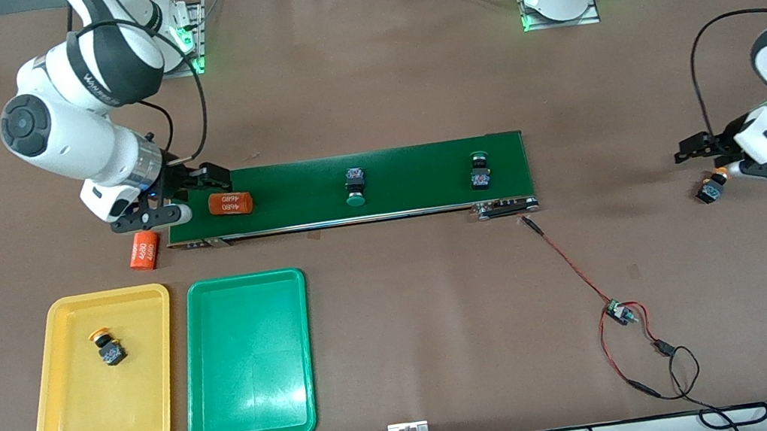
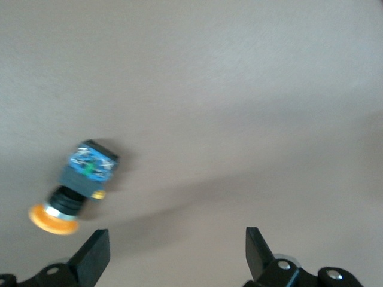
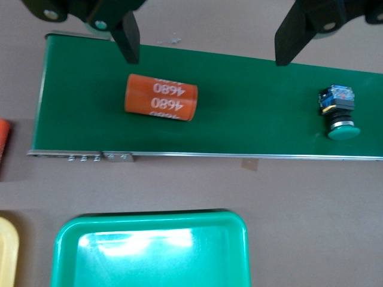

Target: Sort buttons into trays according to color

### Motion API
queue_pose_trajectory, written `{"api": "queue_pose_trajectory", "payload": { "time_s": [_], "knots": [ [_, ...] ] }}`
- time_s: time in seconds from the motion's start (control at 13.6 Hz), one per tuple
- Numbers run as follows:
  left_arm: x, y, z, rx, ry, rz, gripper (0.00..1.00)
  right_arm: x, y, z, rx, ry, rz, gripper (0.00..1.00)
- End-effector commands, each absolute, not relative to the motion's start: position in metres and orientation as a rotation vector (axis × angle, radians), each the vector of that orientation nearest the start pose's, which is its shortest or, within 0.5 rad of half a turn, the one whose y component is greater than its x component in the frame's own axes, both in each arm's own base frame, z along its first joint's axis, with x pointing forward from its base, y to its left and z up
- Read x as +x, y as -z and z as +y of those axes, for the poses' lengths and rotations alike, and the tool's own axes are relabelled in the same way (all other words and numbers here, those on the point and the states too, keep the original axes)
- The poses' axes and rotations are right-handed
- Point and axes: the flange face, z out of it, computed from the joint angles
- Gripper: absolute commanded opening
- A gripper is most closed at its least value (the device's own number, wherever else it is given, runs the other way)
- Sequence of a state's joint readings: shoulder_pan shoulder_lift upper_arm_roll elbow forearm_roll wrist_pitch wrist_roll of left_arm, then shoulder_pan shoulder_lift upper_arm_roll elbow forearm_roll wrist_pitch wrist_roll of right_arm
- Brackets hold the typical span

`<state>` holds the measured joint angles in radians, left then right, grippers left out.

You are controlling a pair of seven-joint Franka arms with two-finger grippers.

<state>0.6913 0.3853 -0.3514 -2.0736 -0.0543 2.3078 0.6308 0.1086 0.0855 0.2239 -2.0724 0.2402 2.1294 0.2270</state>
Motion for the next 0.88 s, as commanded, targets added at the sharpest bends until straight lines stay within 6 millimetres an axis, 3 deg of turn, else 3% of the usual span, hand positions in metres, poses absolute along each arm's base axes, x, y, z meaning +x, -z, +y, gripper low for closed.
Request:
{"api": "queue_pose_trajectory", "payload": {
  "time_s": [0.0,0.15,0.44,0.81],
  "knots": [
    [0.56,-0.227,0.205,-3.312,-0.014,0.677,1.0,0.507,-0.385,0.212,-2.916,-0.112,0.146,1.0],
    [0.567,-0.216,0.209,-3.244,0.0,0.925,1.0,0.495,-0.379,0.24,-2.909,-0.09,0.199,1.0],
    [0.586,-0.218,0.22,-2.939,0.0,1.463,1.0,0.483,-0.365,0.269,-2.901,-0.108,0.252,1.0],
    [0.592,-0.2,0.223,-2.901,0.019,1.573,1.0,0.483,-0.334,0.293,-2.879,-0.112,0.29,1.0]
  ]
}}
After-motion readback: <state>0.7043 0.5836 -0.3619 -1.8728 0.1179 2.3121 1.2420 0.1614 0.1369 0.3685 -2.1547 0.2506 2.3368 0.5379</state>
